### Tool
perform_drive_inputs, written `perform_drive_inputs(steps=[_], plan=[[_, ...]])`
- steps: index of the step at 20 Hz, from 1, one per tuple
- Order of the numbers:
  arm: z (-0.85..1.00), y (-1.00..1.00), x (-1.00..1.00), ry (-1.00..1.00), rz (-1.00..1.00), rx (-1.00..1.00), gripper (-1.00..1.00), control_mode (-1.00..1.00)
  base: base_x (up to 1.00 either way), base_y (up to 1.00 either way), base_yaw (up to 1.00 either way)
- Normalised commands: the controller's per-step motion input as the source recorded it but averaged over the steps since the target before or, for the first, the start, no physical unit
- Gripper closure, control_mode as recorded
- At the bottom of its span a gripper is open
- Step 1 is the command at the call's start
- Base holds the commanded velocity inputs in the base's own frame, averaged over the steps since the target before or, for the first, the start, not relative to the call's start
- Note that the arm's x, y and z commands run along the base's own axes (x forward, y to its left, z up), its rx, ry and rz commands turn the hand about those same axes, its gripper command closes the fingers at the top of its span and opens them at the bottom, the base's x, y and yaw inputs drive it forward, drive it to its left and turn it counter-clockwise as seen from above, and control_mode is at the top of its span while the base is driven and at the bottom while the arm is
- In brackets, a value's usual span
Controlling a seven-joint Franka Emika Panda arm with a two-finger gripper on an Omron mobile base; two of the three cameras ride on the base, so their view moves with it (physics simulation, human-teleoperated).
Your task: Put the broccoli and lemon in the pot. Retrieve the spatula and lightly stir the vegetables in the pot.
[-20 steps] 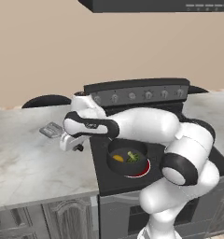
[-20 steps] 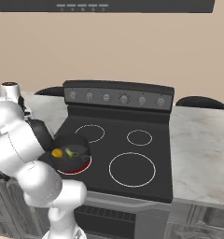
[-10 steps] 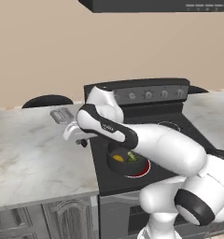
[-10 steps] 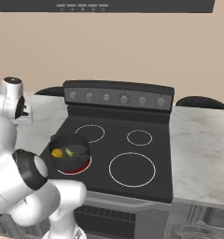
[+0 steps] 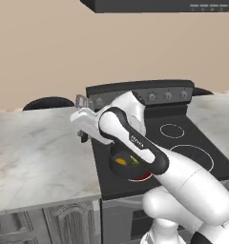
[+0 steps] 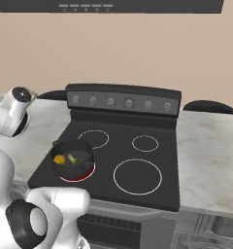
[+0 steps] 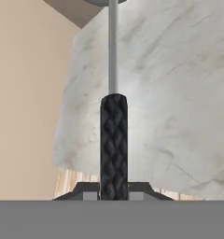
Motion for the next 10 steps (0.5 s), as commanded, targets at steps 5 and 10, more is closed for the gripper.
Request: perform_drive_inputs(steps=[5,10], plan=[[0.49,0.00,-0.36,0.17,-0.36,0.65,1.00,-1.00,0.00,0.00,0.00],[0.56,0.00,-0.14,0.31,-0.26,0.61,1.00,-1.00,0.00,0.00,0.00]])
